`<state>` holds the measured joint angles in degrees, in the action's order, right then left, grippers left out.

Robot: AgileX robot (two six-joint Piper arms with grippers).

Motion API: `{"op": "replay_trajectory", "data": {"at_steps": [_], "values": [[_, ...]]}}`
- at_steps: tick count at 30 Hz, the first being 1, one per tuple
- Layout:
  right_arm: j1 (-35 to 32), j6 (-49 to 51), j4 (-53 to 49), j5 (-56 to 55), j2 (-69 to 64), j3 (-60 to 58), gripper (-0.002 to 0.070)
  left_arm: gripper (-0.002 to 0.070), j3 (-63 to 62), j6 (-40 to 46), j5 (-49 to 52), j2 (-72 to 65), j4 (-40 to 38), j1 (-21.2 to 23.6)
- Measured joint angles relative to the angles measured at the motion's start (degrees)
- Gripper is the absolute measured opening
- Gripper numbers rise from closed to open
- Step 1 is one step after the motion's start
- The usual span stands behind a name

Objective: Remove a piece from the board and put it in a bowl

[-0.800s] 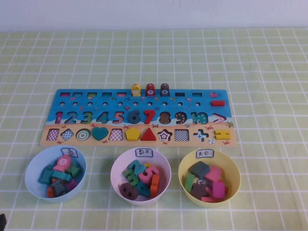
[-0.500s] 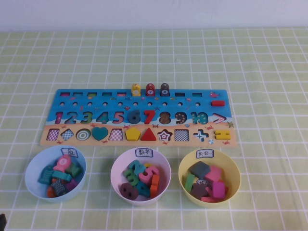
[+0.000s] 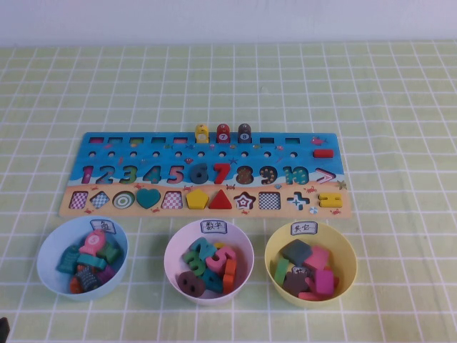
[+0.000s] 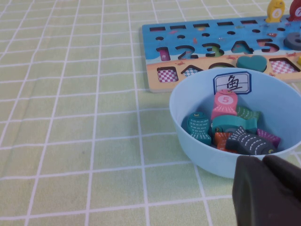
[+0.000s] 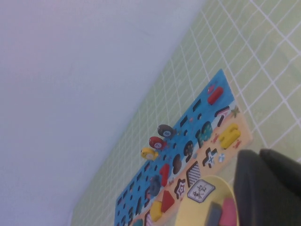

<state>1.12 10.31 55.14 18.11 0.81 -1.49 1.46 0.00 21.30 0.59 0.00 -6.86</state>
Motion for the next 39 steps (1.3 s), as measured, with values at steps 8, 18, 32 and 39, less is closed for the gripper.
{"op": "replay_trajectory", "data": {"at_steps": [8, 18, 32, 39], "values": [[0.0, -2.4, -1.9, 1.5, 0.0, 0.0, -0.0018, -0.0005, 0.0, 0.0, 0.0, 0.0, 0.0, 0.0], [0.0, -5.0, -8.6, 13.2, -5.2, 6.1, -0.0018, -0.0005, 0.0, 0.0, 0.0, 0.0, 0.0, 0.0], [0.0, -14.0, -40.7, 51.8, -47.4, 53.4, -0.0018, -0.0005, 0.0, 0.0, 0.0, 0.0, 0.0, 0.0], [0.0, -14.5, -47.2, 53.0, -63.5, 67.6, -0.0018, -0.0005, 0.0, 0.0, 0.0, 0.0, 0.0, 0.0]]}}
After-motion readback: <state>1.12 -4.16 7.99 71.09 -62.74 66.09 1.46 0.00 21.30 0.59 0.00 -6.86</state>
